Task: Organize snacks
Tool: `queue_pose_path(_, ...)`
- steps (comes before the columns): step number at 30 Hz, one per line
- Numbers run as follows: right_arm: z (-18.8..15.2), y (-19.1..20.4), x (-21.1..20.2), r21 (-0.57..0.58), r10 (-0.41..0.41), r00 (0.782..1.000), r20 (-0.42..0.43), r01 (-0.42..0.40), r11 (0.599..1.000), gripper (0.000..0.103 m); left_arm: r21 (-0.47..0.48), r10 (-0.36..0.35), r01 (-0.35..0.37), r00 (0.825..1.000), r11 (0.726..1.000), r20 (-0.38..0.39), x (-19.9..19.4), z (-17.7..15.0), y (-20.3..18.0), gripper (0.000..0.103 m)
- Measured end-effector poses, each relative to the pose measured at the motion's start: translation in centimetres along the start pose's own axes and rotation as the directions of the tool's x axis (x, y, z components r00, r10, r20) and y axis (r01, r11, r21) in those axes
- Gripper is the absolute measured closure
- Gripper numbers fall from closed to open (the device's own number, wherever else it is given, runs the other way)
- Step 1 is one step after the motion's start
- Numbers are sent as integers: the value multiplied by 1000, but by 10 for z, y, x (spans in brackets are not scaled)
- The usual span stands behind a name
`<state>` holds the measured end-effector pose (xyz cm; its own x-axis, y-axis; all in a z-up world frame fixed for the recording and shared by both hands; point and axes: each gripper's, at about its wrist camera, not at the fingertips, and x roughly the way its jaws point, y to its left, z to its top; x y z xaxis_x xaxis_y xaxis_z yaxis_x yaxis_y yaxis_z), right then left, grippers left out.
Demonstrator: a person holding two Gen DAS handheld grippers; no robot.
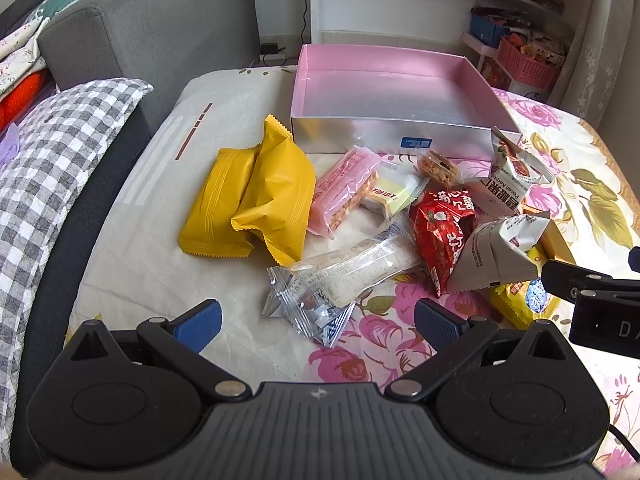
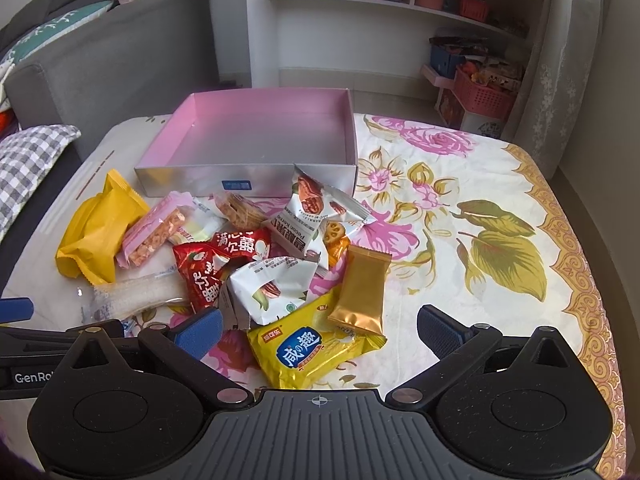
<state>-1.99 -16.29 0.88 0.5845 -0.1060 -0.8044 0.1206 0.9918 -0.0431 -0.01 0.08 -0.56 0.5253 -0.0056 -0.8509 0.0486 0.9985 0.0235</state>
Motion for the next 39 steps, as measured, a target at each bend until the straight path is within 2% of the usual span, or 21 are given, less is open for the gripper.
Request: queue_pose_path(39, 0, 0, 0, -3, 0, 1000, -3, 0, 1000, 0, -4, -3, 3, 1000, 1000, -4, 0, -2, -2, 0)
